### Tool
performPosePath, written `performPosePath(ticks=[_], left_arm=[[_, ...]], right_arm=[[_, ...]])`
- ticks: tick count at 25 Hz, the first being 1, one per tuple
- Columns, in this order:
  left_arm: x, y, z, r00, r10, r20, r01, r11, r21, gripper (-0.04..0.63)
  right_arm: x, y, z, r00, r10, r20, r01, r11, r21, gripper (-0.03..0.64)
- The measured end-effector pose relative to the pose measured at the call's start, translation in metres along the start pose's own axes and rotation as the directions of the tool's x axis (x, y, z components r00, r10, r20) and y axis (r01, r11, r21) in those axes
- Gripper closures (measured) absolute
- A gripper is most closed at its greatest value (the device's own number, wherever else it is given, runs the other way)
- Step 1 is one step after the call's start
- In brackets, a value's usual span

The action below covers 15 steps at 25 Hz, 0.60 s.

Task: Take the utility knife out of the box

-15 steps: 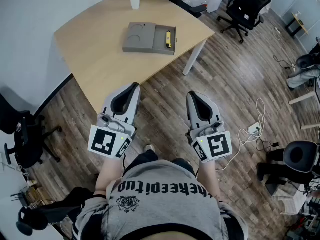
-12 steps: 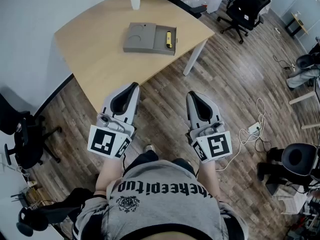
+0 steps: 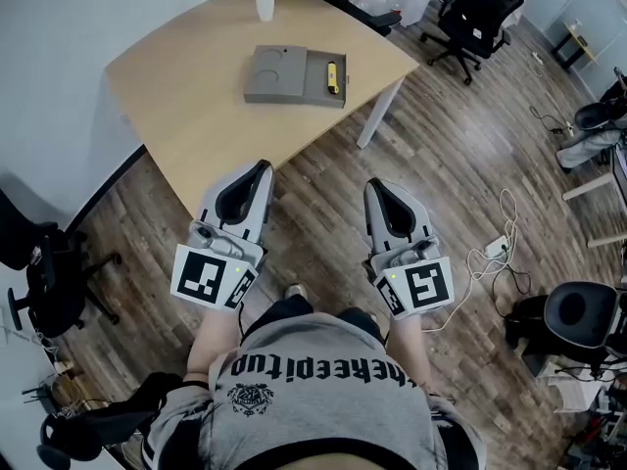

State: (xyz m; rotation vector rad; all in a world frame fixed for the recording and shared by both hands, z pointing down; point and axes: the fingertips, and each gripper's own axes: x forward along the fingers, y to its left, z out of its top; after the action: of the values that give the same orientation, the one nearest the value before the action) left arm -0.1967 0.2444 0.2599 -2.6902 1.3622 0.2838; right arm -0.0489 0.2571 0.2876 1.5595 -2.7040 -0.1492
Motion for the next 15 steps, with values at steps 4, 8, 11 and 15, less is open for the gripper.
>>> performPosePath(ticks=[4,8,11,15], left_arm=[[-0.004,0.005,0.001,1.000,-0.014,0.010,0.014,1.000,-0.009,0.575],[-0.003,0.005,0.002,0.999,-0.032,0.021,0.032,0.999,-0.016,0.575],[0.001,0.001,0.003,0.998,-0.049,0.026,0.049,0.999,-0.013,0.575],[0.007,0.003,0.003,0.998,-0.059,0.024,0.059,0.998,-0.012,0.575]], right_arm=[[-0.001,0.007,0.000,1.000,-0.017,-0.005,0.017,1.000,-0.005,0.611],[-0.005,0.009,-0.001,1.000,-0.028,-0.013,0.028,1.000,0.003,0.611],[-0.008,0.006,0.001,0.999,-0.039,-0.008,0.040,0.999,0.006,0.611],[-0.003,-0.001,0.002,0.999,-0.048,0.001,0.048,0.999,0.019,0.611]])
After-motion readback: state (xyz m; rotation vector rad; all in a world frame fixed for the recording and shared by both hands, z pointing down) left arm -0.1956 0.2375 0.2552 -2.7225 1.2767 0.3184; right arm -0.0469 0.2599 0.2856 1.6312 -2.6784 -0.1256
